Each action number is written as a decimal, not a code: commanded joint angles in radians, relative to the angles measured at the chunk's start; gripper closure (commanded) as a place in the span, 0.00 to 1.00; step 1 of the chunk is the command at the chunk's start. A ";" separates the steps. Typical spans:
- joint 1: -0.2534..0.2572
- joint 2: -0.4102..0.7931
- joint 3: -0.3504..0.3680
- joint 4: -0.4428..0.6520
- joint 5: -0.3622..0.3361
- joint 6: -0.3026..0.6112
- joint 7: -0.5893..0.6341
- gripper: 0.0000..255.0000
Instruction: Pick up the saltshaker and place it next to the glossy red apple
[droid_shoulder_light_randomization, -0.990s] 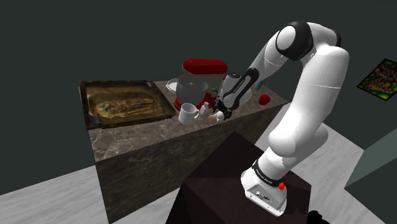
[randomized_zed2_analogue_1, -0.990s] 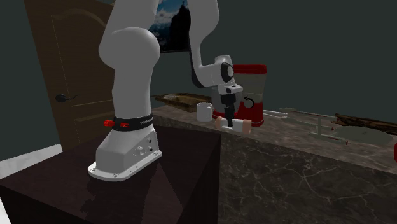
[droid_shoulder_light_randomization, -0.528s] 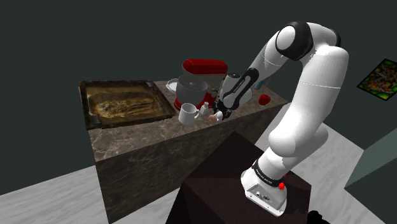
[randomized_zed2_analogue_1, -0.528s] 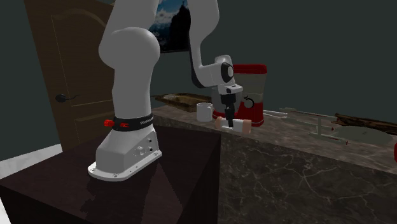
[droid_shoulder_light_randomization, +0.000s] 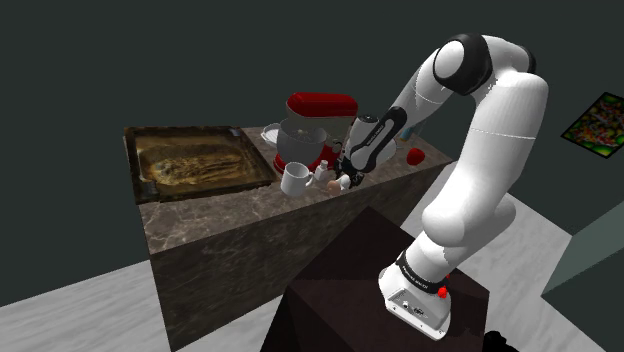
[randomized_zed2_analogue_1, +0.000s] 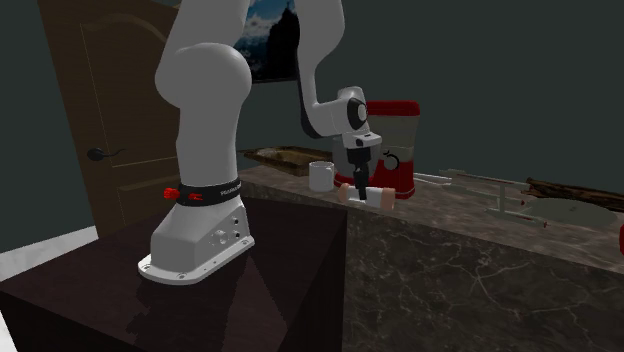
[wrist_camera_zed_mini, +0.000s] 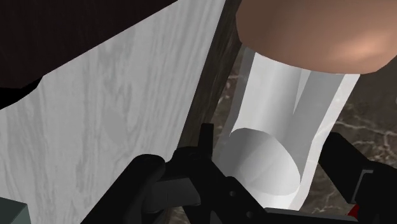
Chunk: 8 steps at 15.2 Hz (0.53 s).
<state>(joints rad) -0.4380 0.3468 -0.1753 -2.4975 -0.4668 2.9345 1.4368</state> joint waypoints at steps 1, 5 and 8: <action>-0.004 -0.016 0.005 -0.004 0.005 -0.012 -0.007 1.00; -0.020 -0.080 0.026 -0.018 0.031 -0.063 -0.038 1.00; -0.029 -0.127 0.039 -0.026 0.052 -0.102 -0.061 1.00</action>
<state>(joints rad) -0.4637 0.2326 -0.1394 -2.5210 -0.4206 2.8432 1.3830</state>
